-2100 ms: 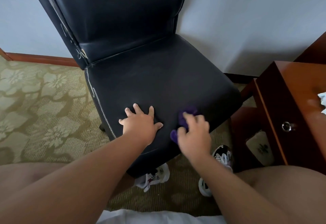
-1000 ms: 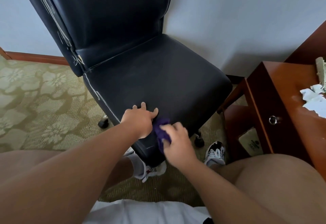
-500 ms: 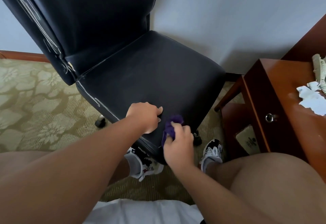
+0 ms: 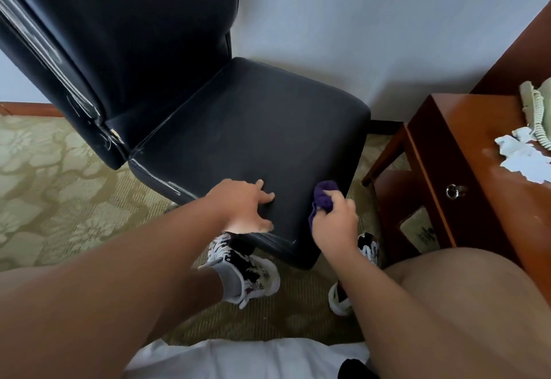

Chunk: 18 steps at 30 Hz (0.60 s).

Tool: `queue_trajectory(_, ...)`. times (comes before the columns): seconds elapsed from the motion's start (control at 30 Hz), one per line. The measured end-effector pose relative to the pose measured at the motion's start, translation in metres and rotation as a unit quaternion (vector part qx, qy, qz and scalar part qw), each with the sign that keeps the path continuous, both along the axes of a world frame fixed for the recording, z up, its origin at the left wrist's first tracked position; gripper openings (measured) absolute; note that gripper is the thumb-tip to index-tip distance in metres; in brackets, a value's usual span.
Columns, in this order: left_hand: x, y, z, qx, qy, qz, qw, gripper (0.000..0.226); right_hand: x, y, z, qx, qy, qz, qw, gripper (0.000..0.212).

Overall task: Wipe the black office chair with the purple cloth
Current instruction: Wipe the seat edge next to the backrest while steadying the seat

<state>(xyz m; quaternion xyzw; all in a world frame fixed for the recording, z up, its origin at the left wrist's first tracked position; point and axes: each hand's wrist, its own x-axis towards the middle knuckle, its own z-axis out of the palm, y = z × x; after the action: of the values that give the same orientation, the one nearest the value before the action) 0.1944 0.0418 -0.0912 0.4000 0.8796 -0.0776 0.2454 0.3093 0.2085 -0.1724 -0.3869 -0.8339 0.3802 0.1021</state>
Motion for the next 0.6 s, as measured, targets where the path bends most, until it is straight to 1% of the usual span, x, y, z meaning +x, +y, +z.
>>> queue_trajectory(0.07,0.005,0.0,-0.004,-0.044,0.006,-0.044,0.998,0.11,0.0,0.003,0.004,-0.026,-0.006,-0.03,0.999,0.029)
queue_trajectory(0.1,0.007,0.002,-0.008,-0.064,0.017,-0.062,0.996,0.119,0.001,0.001,0.006,-0.032,-0.009,-0.039,0.999,0.028)
queue_trajectory(0.13,0.008,0.006,-0.012,-0.077,0.033,-0.076,0.994,0.124,0.003,-0.005,0.008,-0.018,-0.015,-0.037,0.999,0.027)
queue_trajectory(0.17,0.009,0.011,-0.016,-0.081,0.05,-0.084,0.992,0.124,0.006,-0.013,0.011,0.017,-0.025,-0.02,0.999,0.029)
queue_trajectory(0.23,0.013,0.022,-0.023,-0.08,0.083,-0.087,0.99,0.118,0.012,-0.035,0.016,0.1,-0.036,0.04,0.994,0.035)
queue_trajectory(0.3,0.015,0.027,-0.028,-0.07,0.103,-0.08,0.989,0.11,0.015,-0.054,0.018,0.151,-0.042,0.101,0.982,0.042)
queue_trajectory(0.37,0.015,0.026,-0.033,-0.046,0.105,-0.068,0.991,0.105,0.015,-0.062,0.016,0.174,-0.049,0.128,0.975,0.047)
queue_trajectory(0.47,0.014,0.022,-0.038,-0.006,0.088,-0.042,0.995,0.105,0.012,-0.053,0.014,0.18,-0.044,0.138,0.973,0.047)
queue_trajectory(0.5,0.015,0.022,-0.038,0.002,0.084,-0.038,0.996,0.105,0.011,-0.047,0.014,0.175,-0.04,0.129,0.975,0.046)
queue_trajectory(0.53,0.015,0.022,-0.039,0.007,0.08,-0.035,0.996,0.106,0.009,-0.039,0.013,0.155,-0.034,0.099,0.982,0.043)
queue_trajectory(0.6,0.018,0.025,-0.041,0.017,0.079,-0.029,0.996,0.106,0.007,-0.018,0.009,0.079,-0.021,-0.018,0.996,0.035)
